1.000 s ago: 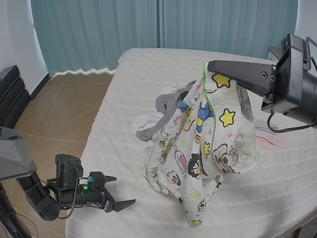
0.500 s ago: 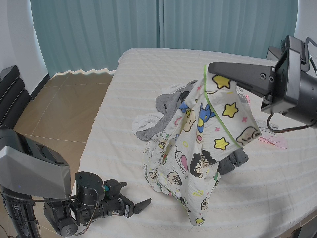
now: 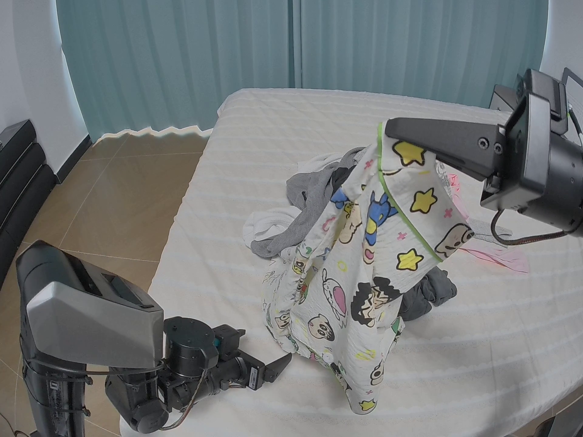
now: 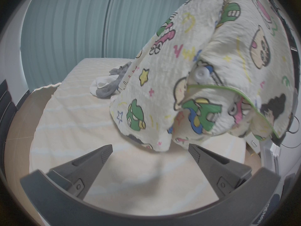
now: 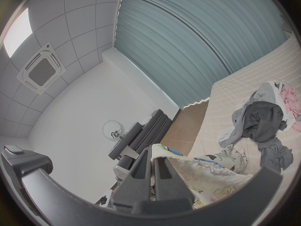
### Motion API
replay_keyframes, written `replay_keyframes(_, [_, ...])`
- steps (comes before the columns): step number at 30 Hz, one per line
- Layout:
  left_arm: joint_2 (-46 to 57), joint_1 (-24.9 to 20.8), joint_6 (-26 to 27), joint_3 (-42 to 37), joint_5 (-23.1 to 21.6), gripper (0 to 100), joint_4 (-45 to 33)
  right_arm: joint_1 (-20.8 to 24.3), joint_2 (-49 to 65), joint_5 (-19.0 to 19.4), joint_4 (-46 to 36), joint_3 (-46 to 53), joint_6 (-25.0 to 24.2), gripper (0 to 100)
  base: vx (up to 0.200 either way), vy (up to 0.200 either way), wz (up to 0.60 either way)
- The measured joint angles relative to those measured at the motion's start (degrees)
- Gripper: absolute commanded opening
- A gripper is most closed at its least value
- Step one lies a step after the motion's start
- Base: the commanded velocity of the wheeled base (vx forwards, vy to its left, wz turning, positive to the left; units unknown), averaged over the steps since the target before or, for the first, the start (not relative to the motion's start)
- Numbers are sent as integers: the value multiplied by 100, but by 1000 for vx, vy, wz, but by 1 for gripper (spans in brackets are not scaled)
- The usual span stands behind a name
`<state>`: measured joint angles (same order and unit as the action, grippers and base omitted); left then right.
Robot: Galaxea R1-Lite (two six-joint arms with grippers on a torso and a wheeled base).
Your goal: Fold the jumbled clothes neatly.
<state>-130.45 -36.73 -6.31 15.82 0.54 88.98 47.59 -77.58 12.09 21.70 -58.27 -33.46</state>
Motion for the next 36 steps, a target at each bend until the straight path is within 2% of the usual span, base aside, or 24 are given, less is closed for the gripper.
replay_keyframes(11, [-550,-21,-20,898,556,100,0,-16,-9,0,0,0,-1,0,0,0,0])
replay_keyframes(24, [-965,18,79,1601,816,100,0,-30,11,0,6,-22,-1,0,0,0,0])
replay_keyframes(25, [-983,22,82,1640,816,0,-2,-38,18,-2,6,-16,-1,0,0,0,0])
replay_keyframes(36, [-908,46,-38,1673,802,0,0,-344,173,-5,-5,268,2,0,0,0,0])
